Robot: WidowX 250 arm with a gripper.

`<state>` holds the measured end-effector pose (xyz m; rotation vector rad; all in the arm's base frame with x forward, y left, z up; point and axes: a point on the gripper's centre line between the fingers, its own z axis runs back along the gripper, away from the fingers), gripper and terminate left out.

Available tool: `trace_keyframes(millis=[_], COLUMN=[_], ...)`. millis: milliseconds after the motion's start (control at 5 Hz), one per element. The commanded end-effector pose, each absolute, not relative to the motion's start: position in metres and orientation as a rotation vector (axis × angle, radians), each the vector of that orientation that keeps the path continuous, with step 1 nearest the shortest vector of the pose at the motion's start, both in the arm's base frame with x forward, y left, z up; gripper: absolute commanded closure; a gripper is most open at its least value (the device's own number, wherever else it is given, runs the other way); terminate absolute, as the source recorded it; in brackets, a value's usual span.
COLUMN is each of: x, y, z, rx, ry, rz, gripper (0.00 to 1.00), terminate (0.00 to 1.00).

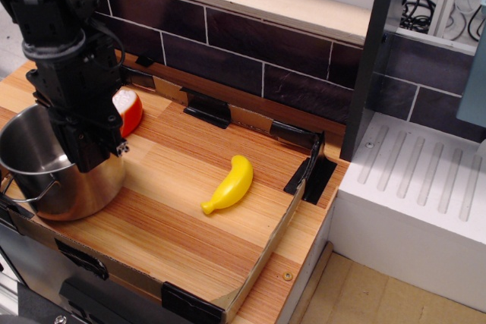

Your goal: Topple metal pot

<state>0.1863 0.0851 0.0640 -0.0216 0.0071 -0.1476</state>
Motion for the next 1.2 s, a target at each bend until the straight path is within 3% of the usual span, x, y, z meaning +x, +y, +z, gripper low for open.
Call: trace_keyframes(millis=[0, 200, 600, 1000], x=[0.200, 0.199, 0.205, 0.217], y=[0.088, 0.081, 0.062, 0.062], z=[0.082, 0.089, 0.099, 0.092], rx=[-0.163, -0.330, -0.552, -0.824], ry=[-0.014, -0.013, -0.076, 0.051], rz=[-0.197, -0.244, -0.386, -0.510], gripper=[1.00, 1.00, 1.00, 1.00], terminate=[0.00, 0.00, 0.00, 0.00])
